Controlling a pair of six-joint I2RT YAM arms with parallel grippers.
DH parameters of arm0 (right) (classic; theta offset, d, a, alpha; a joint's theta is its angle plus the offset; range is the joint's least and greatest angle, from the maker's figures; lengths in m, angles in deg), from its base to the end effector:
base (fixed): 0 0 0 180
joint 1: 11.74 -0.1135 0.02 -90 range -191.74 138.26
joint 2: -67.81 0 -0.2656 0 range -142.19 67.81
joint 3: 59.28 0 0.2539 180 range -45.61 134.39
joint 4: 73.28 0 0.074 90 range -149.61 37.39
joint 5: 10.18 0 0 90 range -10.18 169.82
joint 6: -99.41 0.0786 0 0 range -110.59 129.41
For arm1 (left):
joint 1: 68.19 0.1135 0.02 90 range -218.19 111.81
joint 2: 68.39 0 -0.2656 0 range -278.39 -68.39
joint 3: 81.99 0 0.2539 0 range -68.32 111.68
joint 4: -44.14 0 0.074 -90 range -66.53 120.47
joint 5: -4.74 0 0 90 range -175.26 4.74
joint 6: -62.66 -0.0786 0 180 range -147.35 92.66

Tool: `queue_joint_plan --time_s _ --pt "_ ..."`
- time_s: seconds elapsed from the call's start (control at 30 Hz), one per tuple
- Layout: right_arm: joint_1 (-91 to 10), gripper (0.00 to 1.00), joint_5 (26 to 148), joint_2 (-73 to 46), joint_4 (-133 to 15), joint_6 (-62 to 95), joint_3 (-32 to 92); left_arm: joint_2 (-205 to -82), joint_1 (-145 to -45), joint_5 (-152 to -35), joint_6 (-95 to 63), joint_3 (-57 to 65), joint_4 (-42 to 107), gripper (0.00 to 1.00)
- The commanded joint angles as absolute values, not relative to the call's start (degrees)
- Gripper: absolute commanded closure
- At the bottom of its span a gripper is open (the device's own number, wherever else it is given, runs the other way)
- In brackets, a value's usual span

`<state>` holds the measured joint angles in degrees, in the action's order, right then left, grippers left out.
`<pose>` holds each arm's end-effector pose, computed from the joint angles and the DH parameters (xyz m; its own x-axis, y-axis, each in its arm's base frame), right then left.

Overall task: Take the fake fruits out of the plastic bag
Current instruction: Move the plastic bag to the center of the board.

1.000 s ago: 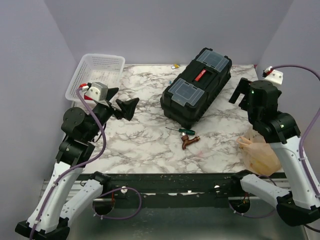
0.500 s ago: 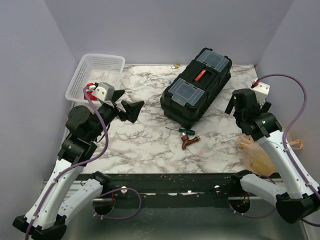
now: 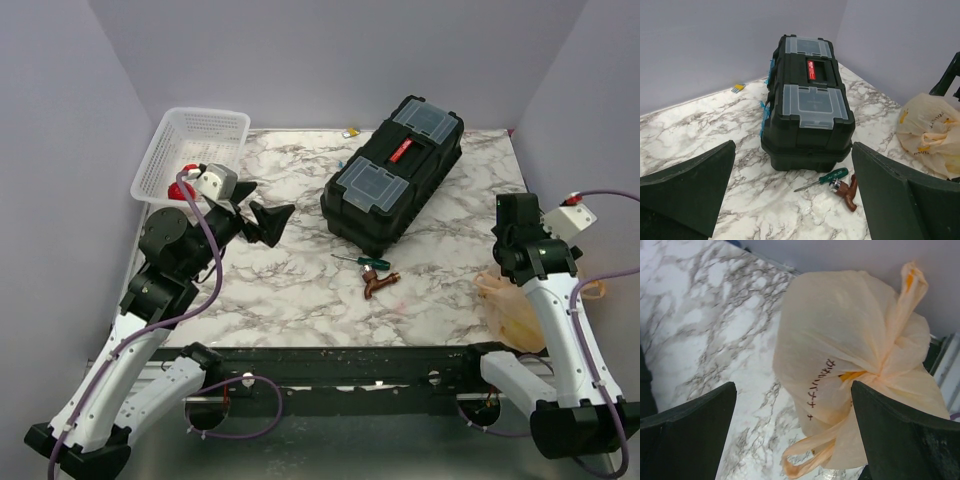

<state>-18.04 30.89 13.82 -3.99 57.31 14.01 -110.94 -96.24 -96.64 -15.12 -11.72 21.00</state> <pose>0.1896 -0.0387 0.3160 -0.2064 0.4676 -0.8595 0.8395 0.5358 0.0899 0.1689 -0.1076 0.4233 -0.0654 -0.2003 -0.9776 0.6351 0.7472 -0.1956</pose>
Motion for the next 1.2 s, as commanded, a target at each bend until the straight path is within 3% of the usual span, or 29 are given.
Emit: queue_joint_plan --time_s 0.0,0.13,0.33,0.53,0.57,0.67,1.0,1.17 --pt "-14.49 0.01 28.58 14.57 -1.34 63.37 12.58 -110.97 -97.43 -97.25 -15.03 -10.32 20.67 0.01" --pt "-12.11 0.03 28.18 14.46 -1.40 64.23 10.03 -111.50 -98.02 -97.01 -15.04 -10.23 20.46 0.01" --pt "2.31 0.07 35.66 11.47 -7.79 60.29 5.23 -111.63 -99.41 -96.77 -15.35 -10.06 20.06 0.01" --pt "3.47 0.11 37.59 9.76 -9.75 61.12 3.65 -111.83 -100.43 -96.75 -15.80 -9.64 19.48 0.01" --pt "3.48 0.14 38.51 10.02 -9.86 61.64 3.53 -111.77 -100.40 -96.77 -15.75 -9.53 19.44 0.01" --pt "3.47 0.35 43.61 12.10 -11.31 61.41 2.72 -111.85 -100.53 -96.86 -15.51 -9.62 19.47 0.01" --pt "3.48 0.50 52.24 11.39 -13.17 62.04 -0.29 -114.03 -100.68 -100.11 -14.17 -8.21 18.32 0.01" --pt "3.49 0.78 59.10 9.38 -14.50 59.96 -1.30 -114.47 -100.66 -100.96 -13.60 -8.13 18.33 0.01"
